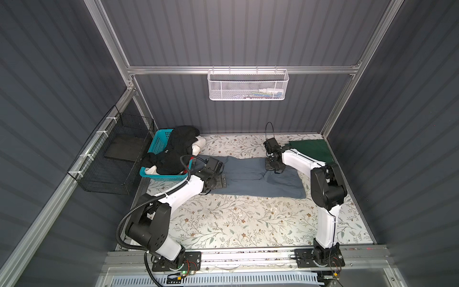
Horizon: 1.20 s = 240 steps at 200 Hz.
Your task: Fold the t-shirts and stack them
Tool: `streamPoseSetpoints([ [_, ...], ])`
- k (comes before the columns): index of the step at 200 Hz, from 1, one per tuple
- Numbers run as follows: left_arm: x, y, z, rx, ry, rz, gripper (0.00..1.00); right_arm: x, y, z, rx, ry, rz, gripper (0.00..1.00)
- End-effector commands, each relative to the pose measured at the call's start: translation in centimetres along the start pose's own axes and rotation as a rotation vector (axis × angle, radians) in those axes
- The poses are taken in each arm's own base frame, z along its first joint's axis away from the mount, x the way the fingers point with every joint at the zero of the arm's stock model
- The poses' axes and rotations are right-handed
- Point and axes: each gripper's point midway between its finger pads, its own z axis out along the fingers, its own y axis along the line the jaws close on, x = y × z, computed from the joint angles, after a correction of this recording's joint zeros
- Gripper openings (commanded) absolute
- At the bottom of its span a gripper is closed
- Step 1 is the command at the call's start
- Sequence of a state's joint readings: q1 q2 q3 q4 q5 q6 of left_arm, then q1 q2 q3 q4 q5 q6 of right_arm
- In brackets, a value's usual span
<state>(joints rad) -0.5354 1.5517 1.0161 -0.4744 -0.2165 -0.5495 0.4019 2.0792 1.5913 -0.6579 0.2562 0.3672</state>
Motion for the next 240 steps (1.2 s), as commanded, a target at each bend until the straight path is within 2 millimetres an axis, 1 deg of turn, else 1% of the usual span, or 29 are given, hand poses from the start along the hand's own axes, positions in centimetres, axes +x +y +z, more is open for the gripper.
streamPoseSetpoints([
  [1, -0.5, -0.2, -0.2, -0.005, -0.001, 0.014, 1.00, 0.4, 0.0, 0.7, 0.030, 0.048, -0.080, 0.00],
  [26, -0.6, -0.4, -0.1, -0.004, 0.002, 0.011, 1.00, -0.2, 0.2, 1.0, 0.037, 0.046, -0.099, 0.00],
  [35, -0.6, -0.4, 0.0, -0.003, 0.003, 0.009, 1.00, -0.4, 0.2, 1.0, 0.039, 0.043, -0.107, 0.06],
  [49, -0.7, -0.5, 0.0, -0.001, 0.002, 0.006, 1.00, -0.8, 0.6, 0.9, 0.021, 0.031, -0.120, 0.06],
  [73, -0.8, -0.7, 0.0, 0.005, 0.002, 0.005, 1.00, -2.4, 1.7, 0.2, -0.032, -0.014, -0.145, 0.07],
  [91, -0.7, -1.3, -0.2, 0.044, 0.002, 0.017, 1.00, -3.5, 2.1, -0.1, -0.057, -0.043, -0.152, 0.12],
  [97, -0.8, -1.6, -0.3, 0.060, -0.003, 0.016, 1.00, -3.7, 2.3, -0.2, -0.068, -0.044, -0.150, 0.15],
  [100, -1.0, -1.7, -0.5, 0.070, -0.008, 0.015, 1.00, -3.8, 2.4, -0.2, -0.076, -0.043, -0.151, 0.20],
  [103, -1.0, -1.8, -0.6, 0.080, -0.012, 0.014, 1.00, -3.8, 2.6, -0.2, -0.084, -0.041, -0.150, 0.26],
  [113, -1.2, -2.1, -1.0, 0.097, -0.026, 0.012, 1.00, -4.0, 2.5, -0.2, -0.084, -0.036, -0.140, 0.52],
  [118, -1.4, -2.1, -1.2, 0.102, -0.034, 0.012, 1.00, -4.1, 2.3, -0.2, -0.079, -0.034, -0.129, 0.60],
  [123, -1.5, -2.1, -1.4, 0.105, -0.042, 0.013, 1.00, -4.1, 2.1, -0.3, -0.080, -0.033, -0.119, 0.63],
  [133, -1.8, -2.2, -1.8, 0.111, -0.054, 0.016, 1.00, -4.1, 1.7, -0.7, -0.095, -0.031, -0.092, 0.65],
  [144, -2.1, -2.4, -2.0, 0.115, -0.064, 0.021, 1.00, -4.3, 0.6, -1.3, -0.093, -0.041, -0.052, 0.68],
  [153, -2.4, -2.8, -2.2, 0.128, -0.068, 0.029, 1.00, -4.3, -0.8, -2.0, -0.073, -0.054, -0.022, 0.71],
  [172, -3.0, -3.9, -2.2, 0.160, -0.074, 0.039, 1.00, -3.5, -4.2, -3.4, -0.024, -0.074, 0.047, 0.70],
  [173, -3.0, -4.1, -2.2, 0.162, -0.074, 0.041, 1.00, -3.6, -4.4, -3.7, -0.024, -0.082, 0.051, 0.70],
  [174, -3.0, -4.2, -2.2, 0.165, -0.074, 0.043, 1.00, -3.4, -4.5, -3.6, -0.022, -0.077, 0.054, 0.70],
  [187, -3.4, -5.4, -2.3, 0.186, -0.081, 0.060, 1.00, -2.2, -6.8, -4.4, -0.005, -0.082, 0.112, 0.65],
  [190, -3.5, -5.7, -2.3, 0.190, -0.085, 0.064, 1.00, -1.7, -7.2, -4.4, -0.003, -0.078, 0.123, 0.64],
  [199, -3.8, -6.6, -2.3, 0.204, -0.091, 0.075, 1.00, -0.6, -8.6, -4.6, 0.004, -0.076, 0.158, 0.63],
  [212, -4.2, -8.0, -2.3, 0.235, -0.098, 0.089, 1.00, 1.0, -10.1, -4.7, 0.007, -0.069, 0.201, 0.61],
  [222, -4.5, -9.5, -2.3, 0.273, -0.102, 0.105, 1.00, 2.6, -11.2, -4.1, 0.006, -0.042, 0.242, 0.60],
  [240, -5.2, -12.3, -2.5, 0.323, -0.114, 0.145, 1.00, 5.1, -12.5, -2.7, -0.049, 0.013, 0.336, 0.57],
])
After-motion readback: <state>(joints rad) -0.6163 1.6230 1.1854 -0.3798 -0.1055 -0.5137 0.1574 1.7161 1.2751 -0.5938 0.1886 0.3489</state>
